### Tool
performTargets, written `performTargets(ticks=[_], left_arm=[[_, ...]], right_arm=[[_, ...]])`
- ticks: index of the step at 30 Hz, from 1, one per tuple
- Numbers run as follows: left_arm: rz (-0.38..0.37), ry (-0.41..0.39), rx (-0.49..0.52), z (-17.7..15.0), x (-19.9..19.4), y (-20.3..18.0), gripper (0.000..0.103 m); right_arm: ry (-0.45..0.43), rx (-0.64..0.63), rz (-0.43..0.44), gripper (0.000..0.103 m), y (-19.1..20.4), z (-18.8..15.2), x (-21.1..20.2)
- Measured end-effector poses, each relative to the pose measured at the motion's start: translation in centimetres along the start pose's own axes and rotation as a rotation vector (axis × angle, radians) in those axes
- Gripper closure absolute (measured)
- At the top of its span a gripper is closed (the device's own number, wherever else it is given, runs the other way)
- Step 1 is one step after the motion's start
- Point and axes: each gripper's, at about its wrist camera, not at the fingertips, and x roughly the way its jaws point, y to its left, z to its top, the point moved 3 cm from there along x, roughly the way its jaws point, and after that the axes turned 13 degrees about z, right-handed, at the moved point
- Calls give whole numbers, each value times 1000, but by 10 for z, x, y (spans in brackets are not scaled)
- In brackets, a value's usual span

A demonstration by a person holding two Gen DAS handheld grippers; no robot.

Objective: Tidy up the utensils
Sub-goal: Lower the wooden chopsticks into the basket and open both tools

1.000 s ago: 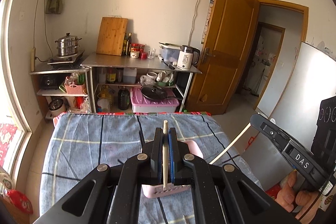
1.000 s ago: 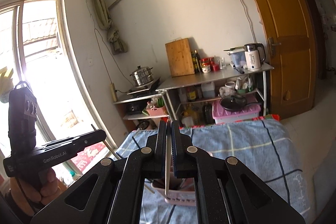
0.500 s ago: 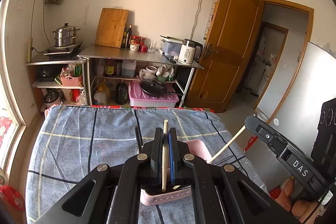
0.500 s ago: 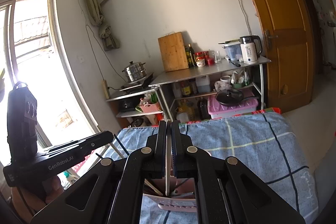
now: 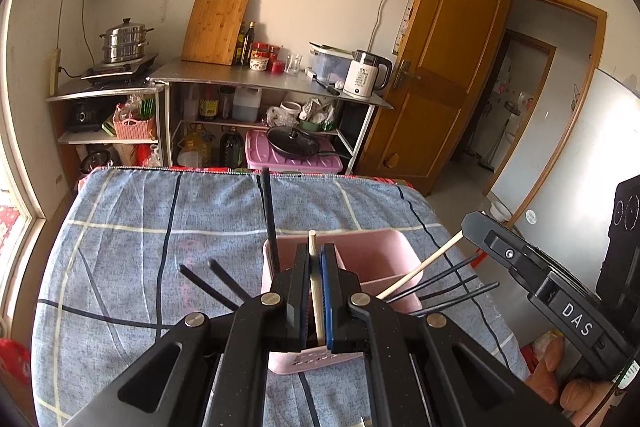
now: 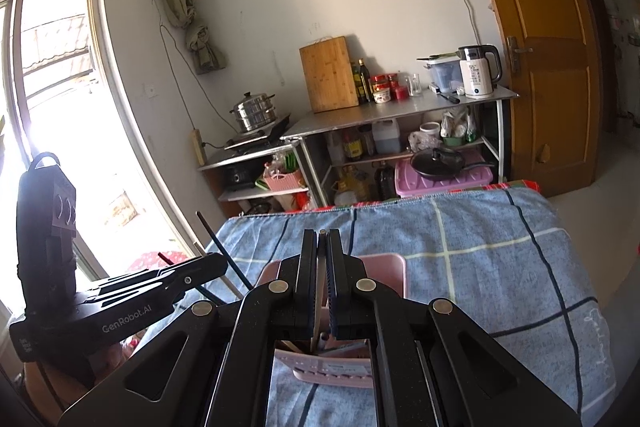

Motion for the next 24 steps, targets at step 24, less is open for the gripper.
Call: performTargets(ticks=[24], left_arm=[[31, -71, 7, -30, -58, 10, 89]], right_arm=[[12, -19, 14, 94, 5, -15, -44]])
